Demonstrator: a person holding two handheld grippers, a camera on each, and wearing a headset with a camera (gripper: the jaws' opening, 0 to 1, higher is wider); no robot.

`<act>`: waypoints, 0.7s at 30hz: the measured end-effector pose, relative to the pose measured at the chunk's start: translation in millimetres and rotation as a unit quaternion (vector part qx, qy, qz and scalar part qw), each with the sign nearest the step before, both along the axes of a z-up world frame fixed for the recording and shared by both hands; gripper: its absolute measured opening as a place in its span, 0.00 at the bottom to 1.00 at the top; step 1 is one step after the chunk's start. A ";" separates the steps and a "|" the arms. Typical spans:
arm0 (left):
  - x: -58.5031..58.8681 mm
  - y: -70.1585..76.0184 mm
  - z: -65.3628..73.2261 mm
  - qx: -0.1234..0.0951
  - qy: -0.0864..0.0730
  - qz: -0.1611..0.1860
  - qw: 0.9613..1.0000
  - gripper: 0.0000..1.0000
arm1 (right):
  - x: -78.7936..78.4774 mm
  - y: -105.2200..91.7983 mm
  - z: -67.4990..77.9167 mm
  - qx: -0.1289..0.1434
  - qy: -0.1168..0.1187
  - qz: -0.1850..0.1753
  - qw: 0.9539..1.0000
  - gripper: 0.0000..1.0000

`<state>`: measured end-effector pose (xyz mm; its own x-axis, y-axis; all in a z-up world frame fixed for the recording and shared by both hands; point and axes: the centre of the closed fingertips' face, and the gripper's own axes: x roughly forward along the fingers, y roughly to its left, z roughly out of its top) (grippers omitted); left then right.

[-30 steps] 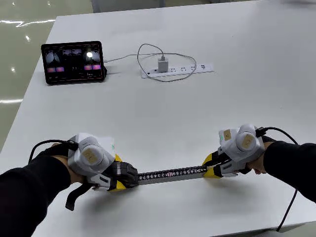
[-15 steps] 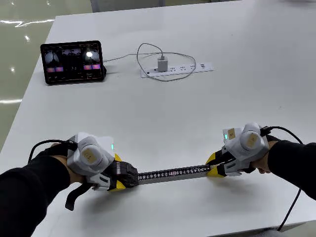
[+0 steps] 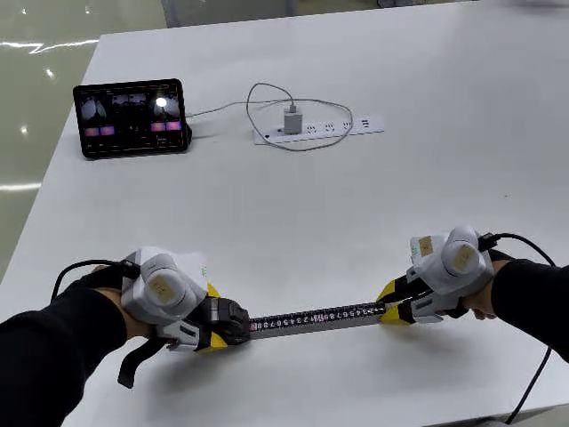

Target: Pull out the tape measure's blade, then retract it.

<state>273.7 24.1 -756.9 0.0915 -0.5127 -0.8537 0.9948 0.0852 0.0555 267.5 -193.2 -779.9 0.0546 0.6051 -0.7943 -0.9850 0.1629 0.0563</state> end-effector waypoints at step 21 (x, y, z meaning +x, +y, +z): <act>-0.3 0.4 -0.2 0.002 0.000 0.000 1.000 0.33 | -0.1 -15.8 0.1 -0.009 -0.003 -0.005 1.000 0.09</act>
